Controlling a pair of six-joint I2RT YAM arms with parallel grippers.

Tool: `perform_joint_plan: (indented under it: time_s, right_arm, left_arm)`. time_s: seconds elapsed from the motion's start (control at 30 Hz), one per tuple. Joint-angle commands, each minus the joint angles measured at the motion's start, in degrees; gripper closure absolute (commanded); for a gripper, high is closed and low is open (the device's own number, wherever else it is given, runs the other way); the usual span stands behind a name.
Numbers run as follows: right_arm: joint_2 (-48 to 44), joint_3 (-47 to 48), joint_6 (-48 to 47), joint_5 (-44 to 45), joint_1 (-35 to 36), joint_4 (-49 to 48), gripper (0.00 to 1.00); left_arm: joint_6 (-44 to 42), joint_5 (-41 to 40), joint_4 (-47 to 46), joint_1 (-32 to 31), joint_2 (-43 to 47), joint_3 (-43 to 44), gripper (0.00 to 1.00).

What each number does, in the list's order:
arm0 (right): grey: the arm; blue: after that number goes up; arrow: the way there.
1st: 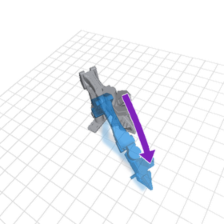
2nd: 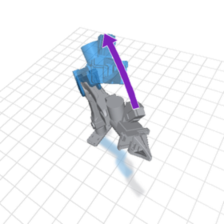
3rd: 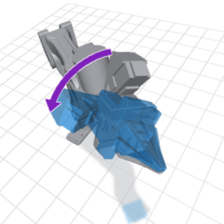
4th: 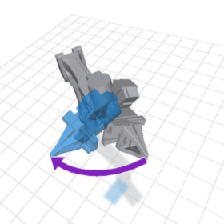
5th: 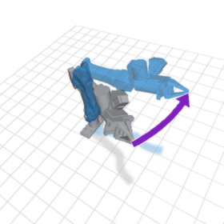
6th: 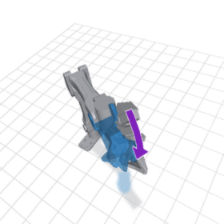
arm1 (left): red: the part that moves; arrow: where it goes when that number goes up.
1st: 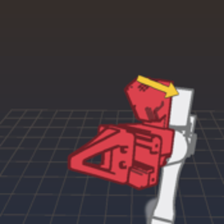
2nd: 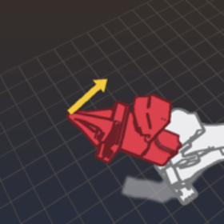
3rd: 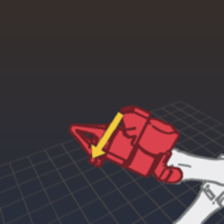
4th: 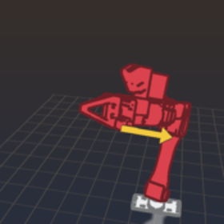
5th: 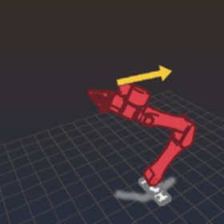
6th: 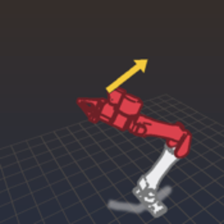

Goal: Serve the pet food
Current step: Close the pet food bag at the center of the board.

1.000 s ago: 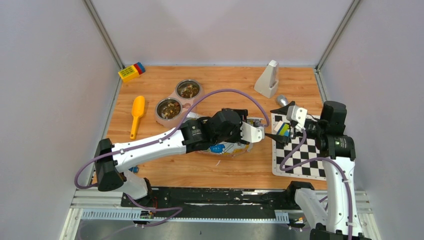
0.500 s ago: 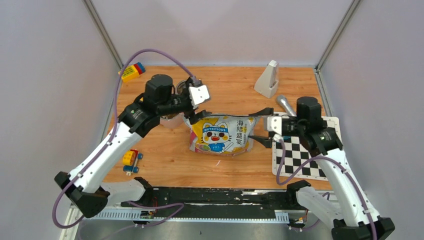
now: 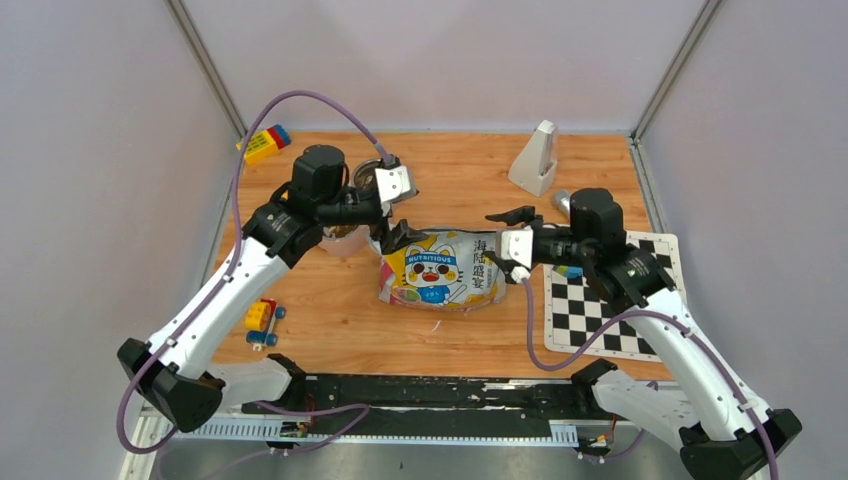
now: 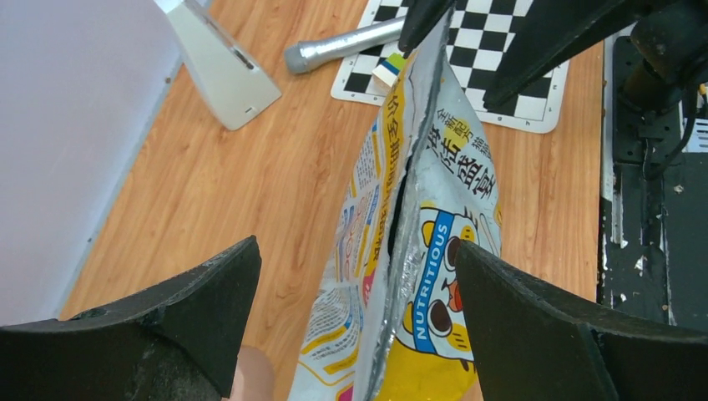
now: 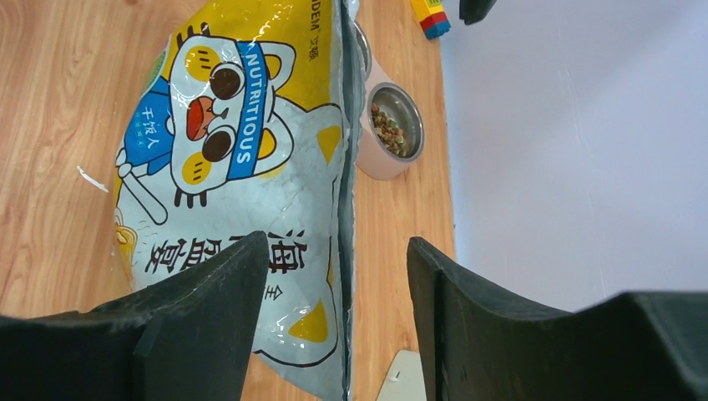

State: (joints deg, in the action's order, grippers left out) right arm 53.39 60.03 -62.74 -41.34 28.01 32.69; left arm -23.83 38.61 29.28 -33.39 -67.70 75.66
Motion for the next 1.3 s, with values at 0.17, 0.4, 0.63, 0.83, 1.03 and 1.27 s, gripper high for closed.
perform_joint_plan:
  time_s: [0.17, 0.4, 0.63, 0.83, 1.03, 1.27]
  right_arm:
    - [-2.07, -4.04, -5.81, 9.4, 3.47, -0.45, 0.39]
    - [-3.79, -7.39, -8.63, 13.21, 5.55, -1.28, 0.46]
    - [-3.42, -8.71, -9.68, 16.61, 7.04, -4.02, 0.58]
    - [-2.41, -9.89, -11.41, 20.72, 8.8, -6.57, 0.75]
    - [-2.07, -10.26, -13.13, 24.02, 10.56, -7.34, 0.92]
    - [-1.71, -10.37, -12.99, 27.32, 11.79, -8.46, 1.0]
  left_arm:
    - [4.68, -1.7, -4.39, 0.52, -2.21, 1.48, 0.07]
    - [5.13, -1.56, -4.73, 1.81, -2.01, 1.06, 0.07]
    - [5.4, -1.15, -4.97, 2.75, -1.71, 0.92, 0.07]
    - [5.58, -0.61, -5.12, 3.13, -1.58, 0.9, 0.07]
    - [5.66, -0.27, -5.07, 3.4, -1.55, 1.19, 0.07]
    - [5.35, 0.19, -4.66, 3.74, -1.73, 1.55, 0.07]
